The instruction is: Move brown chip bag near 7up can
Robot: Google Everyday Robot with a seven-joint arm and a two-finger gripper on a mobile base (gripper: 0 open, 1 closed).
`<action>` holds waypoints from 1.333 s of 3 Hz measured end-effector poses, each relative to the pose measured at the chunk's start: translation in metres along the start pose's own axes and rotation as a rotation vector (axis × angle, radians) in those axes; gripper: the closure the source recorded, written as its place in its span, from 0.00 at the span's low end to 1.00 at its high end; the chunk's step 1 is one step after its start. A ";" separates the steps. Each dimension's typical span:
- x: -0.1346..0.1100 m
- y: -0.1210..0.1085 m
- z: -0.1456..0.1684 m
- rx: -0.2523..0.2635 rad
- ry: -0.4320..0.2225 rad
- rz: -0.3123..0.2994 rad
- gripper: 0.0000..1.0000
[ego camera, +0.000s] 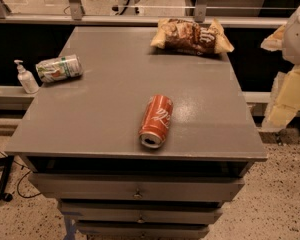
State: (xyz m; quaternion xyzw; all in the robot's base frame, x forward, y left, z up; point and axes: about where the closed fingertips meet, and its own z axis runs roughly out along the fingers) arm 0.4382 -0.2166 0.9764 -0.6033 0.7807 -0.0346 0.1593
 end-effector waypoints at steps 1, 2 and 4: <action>-0.003 -0.004 0.000 0.013 -0.014 -0.005 0.00; -0.015 -0.031 0.015 0.066 -0.062 -0.018 0.00; -0.041 -0.157 0.063 0.224 -0.223 0.010 0.00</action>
Offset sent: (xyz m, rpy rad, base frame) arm 0.1055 0.0175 -0.0150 0.1028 -0.2074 0.0459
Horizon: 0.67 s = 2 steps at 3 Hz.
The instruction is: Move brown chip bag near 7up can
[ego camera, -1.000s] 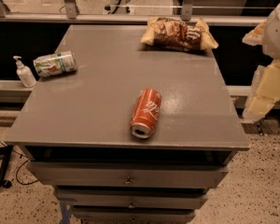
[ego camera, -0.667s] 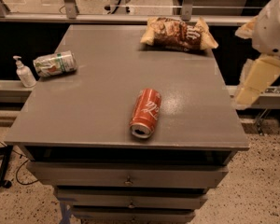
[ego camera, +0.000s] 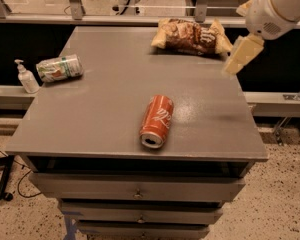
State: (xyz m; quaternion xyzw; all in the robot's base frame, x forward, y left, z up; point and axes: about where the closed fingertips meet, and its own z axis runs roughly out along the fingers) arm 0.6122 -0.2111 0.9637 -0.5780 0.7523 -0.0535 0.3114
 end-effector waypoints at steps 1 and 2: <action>-0.005 -0.059 0.038 0.056 -0.067 0.032 0.00; -0.002 -0.102 0.067 0.091 -0.160 0.123 0.00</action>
Offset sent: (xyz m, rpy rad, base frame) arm 0.1886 -0.0322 -0.0013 0.3586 -0.1540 -0.1280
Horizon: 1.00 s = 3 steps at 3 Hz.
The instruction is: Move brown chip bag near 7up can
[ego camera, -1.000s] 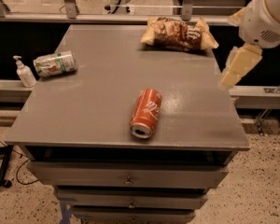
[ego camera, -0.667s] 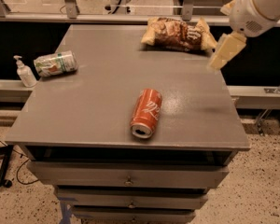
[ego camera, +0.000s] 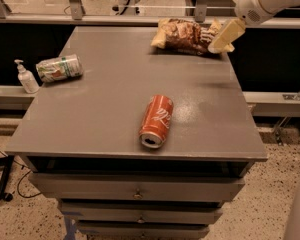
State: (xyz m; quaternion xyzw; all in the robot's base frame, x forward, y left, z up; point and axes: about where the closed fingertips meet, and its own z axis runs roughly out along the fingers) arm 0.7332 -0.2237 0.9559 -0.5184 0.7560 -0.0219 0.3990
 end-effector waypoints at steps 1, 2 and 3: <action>0.004 -0.023 0.030 0.015 -0.067 0.090 0.00; 0.017 -0.032 0.057 0.013 -0.066 0.152 0.00; 0.032 -0.030 0.080 -0.005 -0.057 0.203 0.00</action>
Offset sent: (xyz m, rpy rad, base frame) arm 0.0908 -0.0223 -0.0514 0.1910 0.0400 -0.1417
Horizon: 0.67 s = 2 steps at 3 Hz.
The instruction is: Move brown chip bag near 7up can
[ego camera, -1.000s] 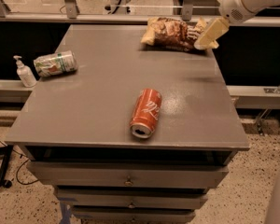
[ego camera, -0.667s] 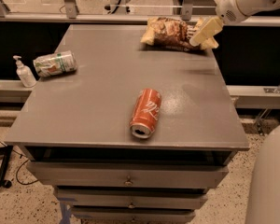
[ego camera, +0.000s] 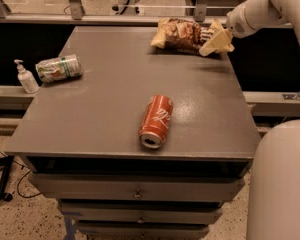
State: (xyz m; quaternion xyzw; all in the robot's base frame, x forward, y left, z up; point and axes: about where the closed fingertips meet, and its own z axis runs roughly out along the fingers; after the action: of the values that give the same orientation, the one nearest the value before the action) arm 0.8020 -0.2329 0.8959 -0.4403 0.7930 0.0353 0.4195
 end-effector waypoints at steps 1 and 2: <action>0.008 0.008 0.018 -0.035 0.007 0.023 0.18; 0.014 0.019 0.032 -0.069 0.007 0.047 0.42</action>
Offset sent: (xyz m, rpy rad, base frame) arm 0.0005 0.0200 -0.0468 0.0683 0.0995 0.0168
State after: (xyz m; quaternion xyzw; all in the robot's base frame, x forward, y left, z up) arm 0.8054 -0.2170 0.8598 -0.4360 0.8029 0.0707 0.4002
